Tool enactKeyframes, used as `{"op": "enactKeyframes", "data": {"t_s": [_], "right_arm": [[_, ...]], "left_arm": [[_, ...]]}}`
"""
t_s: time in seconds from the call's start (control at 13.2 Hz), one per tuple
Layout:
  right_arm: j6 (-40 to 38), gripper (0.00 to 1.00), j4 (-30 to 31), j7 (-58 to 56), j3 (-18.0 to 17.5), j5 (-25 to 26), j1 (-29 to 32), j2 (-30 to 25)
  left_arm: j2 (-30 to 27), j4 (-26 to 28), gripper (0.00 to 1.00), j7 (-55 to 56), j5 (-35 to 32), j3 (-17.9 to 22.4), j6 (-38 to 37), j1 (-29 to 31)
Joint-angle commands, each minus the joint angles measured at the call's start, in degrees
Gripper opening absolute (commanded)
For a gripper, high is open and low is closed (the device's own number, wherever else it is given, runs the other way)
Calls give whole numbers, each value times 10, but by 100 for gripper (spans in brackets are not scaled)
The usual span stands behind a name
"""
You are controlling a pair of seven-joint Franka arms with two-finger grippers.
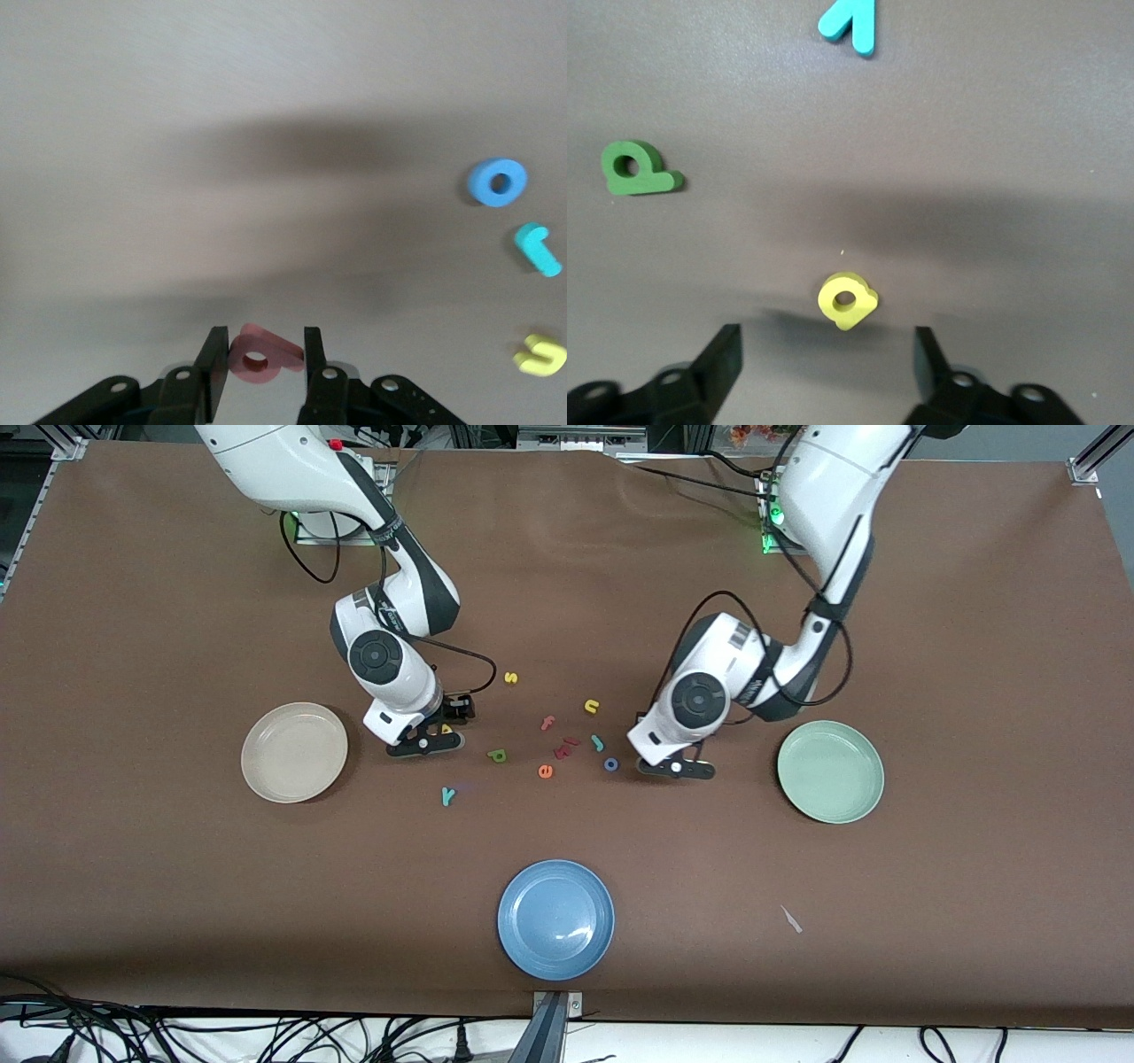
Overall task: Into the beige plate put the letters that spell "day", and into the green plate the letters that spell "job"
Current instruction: 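Move the left gripper to the green plate while the right gripper grasps yellow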
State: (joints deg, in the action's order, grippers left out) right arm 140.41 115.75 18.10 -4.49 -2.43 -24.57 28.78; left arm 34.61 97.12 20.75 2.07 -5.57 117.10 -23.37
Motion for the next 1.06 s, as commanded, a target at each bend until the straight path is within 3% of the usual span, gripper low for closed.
{"op": "enactKeyframes", "data": {"t_s": [0.0,0.38,0.53,0.84,0.91,0.99], "right_arm": [[-7,100,-18,5,-4,-6,8,13],[-5,99,-29,-2,-3,-6,13,28],[-4,99,-31,-1,-3,-6,12,30],[-1,87,-29,4,-3,-6,10,39],[-1,82,-28,4,-3,-6,10,39],[-1,79,-27,4,-3,-6,10,38]], "left_arm": [[-43,12,19,-74,-13,0,-41,49],[-49,13,19,-238,-72,0,-37,162],[-33,13,19,-245,-115,-1,-16,183],[19,16,19,-247,-117,1,37,208],[27,17,25,-247,-126,0,47,213],[27,16,44,-247,-127,0,45,214]]}}
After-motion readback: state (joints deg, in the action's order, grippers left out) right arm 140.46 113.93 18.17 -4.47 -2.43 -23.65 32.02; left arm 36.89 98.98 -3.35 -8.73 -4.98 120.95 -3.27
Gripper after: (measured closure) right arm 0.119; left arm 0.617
